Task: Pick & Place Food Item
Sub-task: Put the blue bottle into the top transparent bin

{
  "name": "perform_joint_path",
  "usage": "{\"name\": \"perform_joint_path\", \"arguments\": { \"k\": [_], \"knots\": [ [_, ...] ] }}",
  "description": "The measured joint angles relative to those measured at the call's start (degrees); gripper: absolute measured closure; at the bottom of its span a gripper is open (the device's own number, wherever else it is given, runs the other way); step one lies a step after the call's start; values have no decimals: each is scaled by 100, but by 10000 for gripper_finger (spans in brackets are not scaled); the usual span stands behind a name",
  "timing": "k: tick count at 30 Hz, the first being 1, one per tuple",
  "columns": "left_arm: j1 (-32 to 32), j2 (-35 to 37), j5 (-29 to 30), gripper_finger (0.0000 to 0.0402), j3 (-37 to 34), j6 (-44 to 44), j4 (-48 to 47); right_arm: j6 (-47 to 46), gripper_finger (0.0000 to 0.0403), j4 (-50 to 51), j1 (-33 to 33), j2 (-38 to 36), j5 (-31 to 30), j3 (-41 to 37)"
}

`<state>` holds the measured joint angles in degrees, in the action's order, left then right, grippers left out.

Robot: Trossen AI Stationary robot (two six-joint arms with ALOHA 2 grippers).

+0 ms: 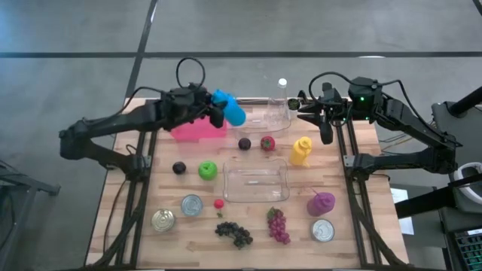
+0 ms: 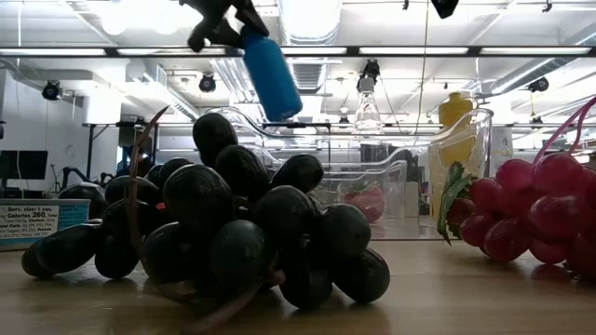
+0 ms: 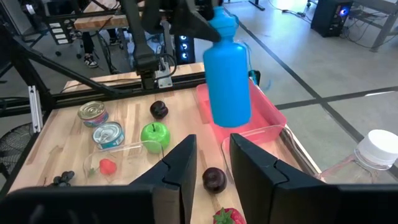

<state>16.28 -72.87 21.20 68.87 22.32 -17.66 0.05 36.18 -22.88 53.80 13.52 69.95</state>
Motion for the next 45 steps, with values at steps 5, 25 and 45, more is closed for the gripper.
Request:
{"name": "perform_joint_path", "arguments": {
  "k": [5,25,45],
  "knots": [
    [339,-619,-370,188,578,-382,-20,1,325,-2,-2,0,0,0],
    [862,-3177,-1161,189,2524,-966,-963,-2,313,0,-1,0,0,0],
    [1059,-4048,-685,188,2445,-688,-469,0,330,0,-1,0,-1,0]
  ]
}}
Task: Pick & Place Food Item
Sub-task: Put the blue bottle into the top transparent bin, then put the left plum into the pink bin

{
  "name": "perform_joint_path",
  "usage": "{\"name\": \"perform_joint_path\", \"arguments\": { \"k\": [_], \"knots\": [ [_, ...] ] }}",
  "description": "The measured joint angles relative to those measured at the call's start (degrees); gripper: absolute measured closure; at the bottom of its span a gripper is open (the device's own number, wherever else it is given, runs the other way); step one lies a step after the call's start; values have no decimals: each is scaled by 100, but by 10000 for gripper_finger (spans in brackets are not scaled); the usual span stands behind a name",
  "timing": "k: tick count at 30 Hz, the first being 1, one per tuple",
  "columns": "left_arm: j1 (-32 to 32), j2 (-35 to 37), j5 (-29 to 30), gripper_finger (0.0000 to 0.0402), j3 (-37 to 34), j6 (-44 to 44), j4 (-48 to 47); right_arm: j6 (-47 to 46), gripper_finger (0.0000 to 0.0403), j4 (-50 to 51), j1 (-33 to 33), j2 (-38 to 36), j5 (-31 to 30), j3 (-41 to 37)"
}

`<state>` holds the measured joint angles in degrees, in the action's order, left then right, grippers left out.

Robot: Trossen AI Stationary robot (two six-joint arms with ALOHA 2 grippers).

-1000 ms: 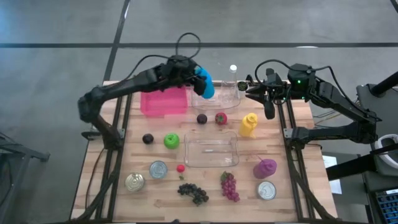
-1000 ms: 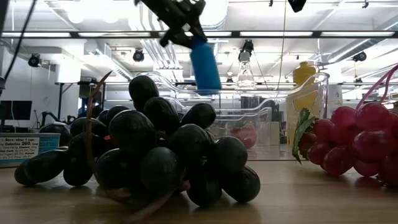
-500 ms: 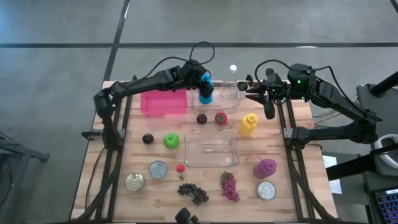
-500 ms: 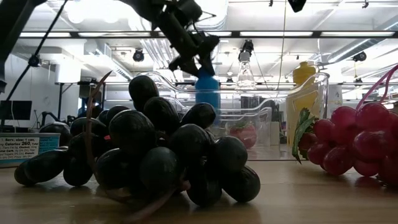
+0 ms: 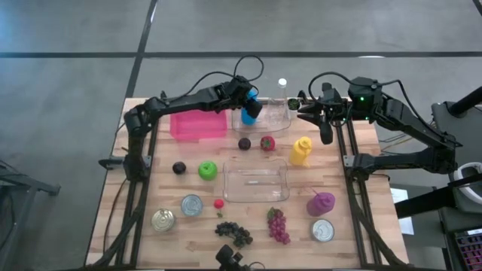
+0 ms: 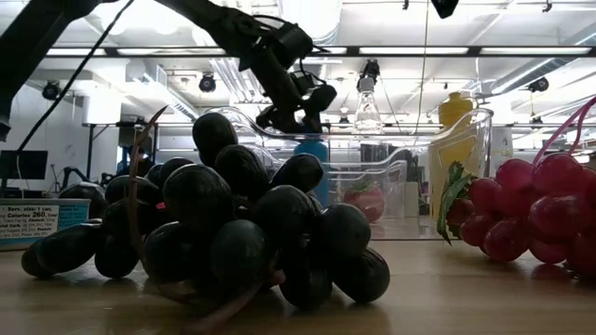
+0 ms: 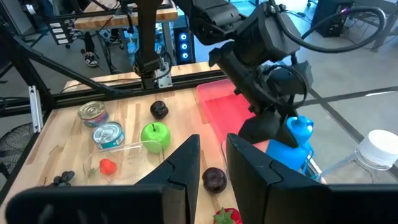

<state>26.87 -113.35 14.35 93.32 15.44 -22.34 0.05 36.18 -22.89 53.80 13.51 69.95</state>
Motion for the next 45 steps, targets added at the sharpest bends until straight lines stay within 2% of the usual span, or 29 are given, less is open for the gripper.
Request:
{"name": "perform_joint_path", "arguments": {
  "k": [6,10,21,29,36,45],
  "knots": [
    [0,-13,16,175,0,0,106,0,333,0,-1,0,-1,0],
    [9,-22,109,151,0,4,112,1,326,0,-1,0,-1,0],
    [13,-30,114,10,0,0,111,1,309,0,-1,0,-1,0],
    [17,81,114,30,33,-46,96,1,310,0,-1,0,-1,0],
    [15,666,129,39,20,-326,-135,1,326,-2,-1,0,-1,0],
    [-235,1825,63,46,16,-497,-1742,1,337,0,0,0,1,0]
  ]
}}
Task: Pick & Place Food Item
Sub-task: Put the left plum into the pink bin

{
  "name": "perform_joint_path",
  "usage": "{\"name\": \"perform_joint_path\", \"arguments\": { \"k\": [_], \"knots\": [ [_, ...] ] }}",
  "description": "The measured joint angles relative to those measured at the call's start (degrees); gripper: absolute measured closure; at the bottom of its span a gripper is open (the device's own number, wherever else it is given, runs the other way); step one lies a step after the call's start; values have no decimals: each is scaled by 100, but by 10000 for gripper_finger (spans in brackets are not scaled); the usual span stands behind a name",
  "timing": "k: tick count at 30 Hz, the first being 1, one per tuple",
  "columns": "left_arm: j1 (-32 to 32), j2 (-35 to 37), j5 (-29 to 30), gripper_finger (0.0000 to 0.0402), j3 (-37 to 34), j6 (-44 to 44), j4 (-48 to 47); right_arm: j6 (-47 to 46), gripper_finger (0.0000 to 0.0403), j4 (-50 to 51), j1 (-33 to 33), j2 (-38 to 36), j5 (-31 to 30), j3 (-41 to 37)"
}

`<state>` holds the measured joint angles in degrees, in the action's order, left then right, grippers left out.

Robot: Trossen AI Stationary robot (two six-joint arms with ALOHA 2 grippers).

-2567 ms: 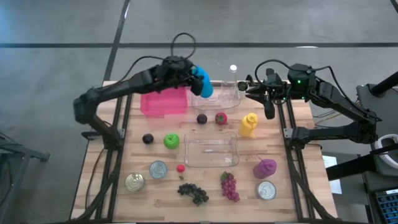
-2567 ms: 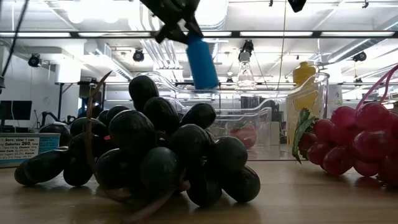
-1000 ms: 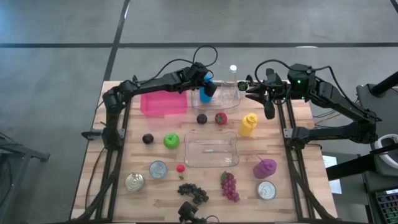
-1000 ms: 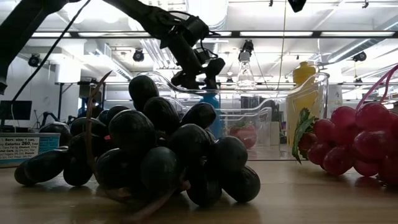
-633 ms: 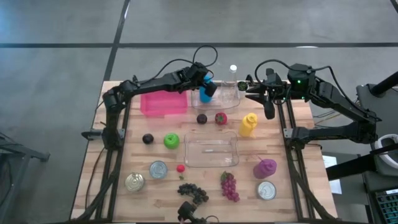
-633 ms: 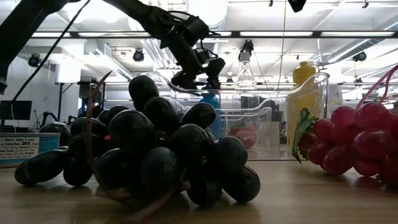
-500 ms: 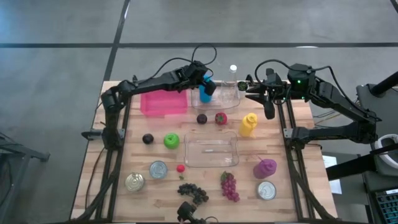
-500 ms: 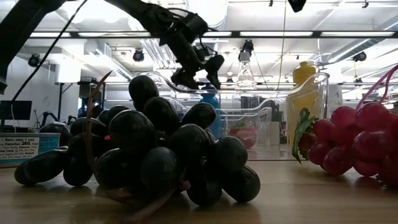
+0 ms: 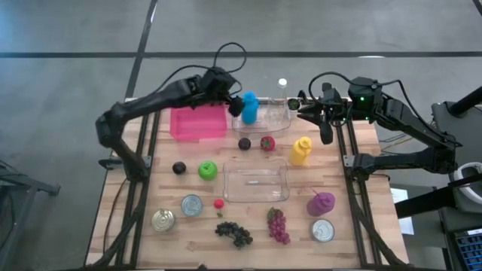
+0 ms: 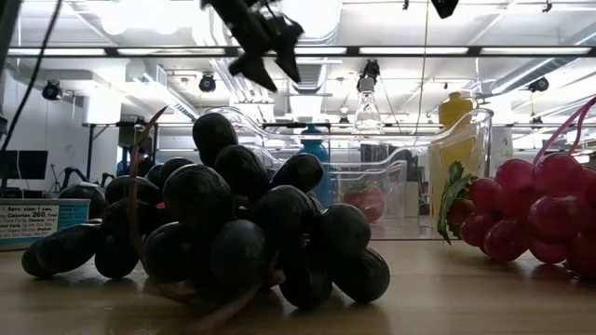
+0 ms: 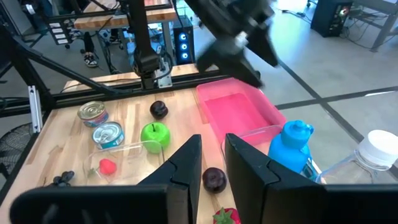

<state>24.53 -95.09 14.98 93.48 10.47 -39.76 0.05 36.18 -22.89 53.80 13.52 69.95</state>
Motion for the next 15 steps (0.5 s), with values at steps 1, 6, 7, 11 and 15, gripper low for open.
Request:
{"name": "perform_joint_path", "arguments": {
  "k": [1,6,7,11,15],
  "knots": [
    [-57,113,0,45,-3,1,-161,-2,337,0,-1,0,0,0],
    [-356,656,1,40,-3,1,-595,-1,328,-4,0,0,0,0],
    [-422,741,1,39,-3,-3,-662,0,326,-4,1,0,-1,0],
    [-706,996,-2,41,-5,-5,-665,0,319,-2,-1,0,-2,0],
    [-946,1105,-2,47,-6,-5,-662,0,313,-2,1,0,-1,0]
  ]
}}
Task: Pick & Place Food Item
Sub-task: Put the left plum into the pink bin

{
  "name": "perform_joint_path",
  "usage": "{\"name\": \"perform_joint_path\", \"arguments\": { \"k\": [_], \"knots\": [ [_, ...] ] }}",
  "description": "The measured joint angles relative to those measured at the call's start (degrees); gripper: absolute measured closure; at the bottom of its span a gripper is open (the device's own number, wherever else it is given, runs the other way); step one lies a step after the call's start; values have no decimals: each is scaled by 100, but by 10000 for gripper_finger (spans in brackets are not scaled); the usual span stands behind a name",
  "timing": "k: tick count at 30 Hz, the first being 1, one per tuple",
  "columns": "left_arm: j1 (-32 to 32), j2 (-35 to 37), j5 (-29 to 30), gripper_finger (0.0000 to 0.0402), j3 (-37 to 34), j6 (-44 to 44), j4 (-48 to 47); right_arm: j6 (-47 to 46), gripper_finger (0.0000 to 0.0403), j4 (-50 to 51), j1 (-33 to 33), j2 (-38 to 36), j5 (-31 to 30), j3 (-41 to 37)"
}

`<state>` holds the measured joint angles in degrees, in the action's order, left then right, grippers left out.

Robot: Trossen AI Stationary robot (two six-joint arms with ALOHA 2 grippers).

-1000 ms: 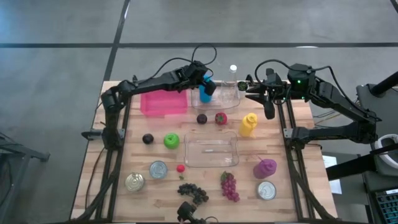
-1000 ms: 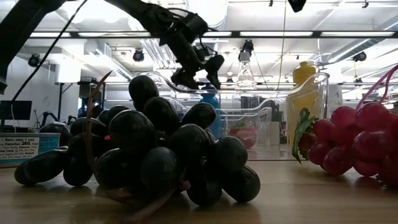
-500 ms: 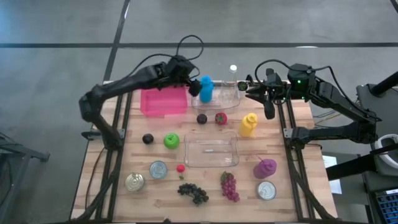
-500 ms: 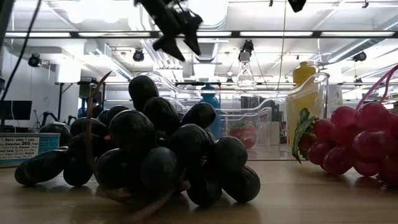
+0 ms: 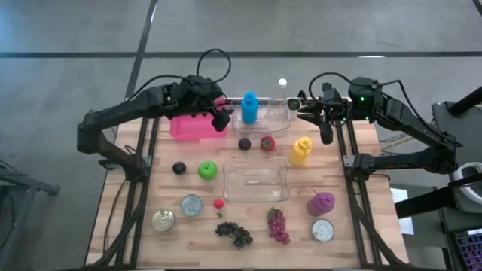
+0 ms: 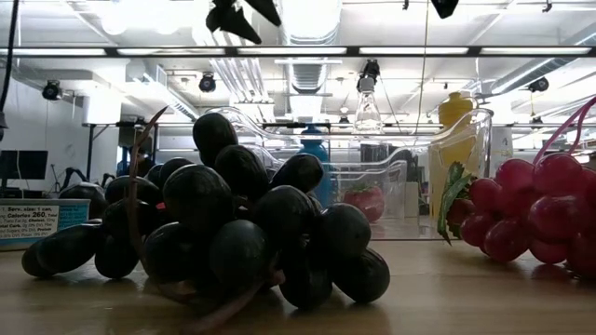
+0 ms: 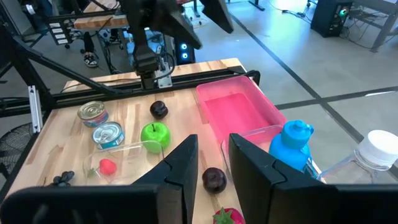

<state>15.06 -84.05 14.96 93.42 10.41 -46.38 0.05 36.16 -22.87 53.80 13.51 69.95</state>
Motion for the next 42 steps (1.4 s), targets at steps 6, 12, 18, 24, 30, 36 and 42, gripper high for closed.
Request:
{"name": "perform_joint_path", "arguments": {
  "k": [6,12,18,24,30,36,42],
  "knots": [
    [-327,-5,0,51,-1,4,-16,0,307,0,-1,0,0,0],
    [-607,-5,-2,46,2,4,-16,-2,314,-1,0,0,0,0],
    [-812,-4,-2,41,3,7,-86,-100,327,-45,-2,0,1,0],
    [-951,140,-16,45,3,284,-482,-721,337,154,-2,2,29,2],
    [-1088,394,-11,52,3,874,-989,-1187,338,593,0,2,97,2],
    [-1380,449,-144,55,-4,1553,-1927,-1206,330,934,0,37,163,2],
    [-1652,434,-206,52,-74,2508,-2778,-1195,329,914,0,42,163,2]
  ]
}}
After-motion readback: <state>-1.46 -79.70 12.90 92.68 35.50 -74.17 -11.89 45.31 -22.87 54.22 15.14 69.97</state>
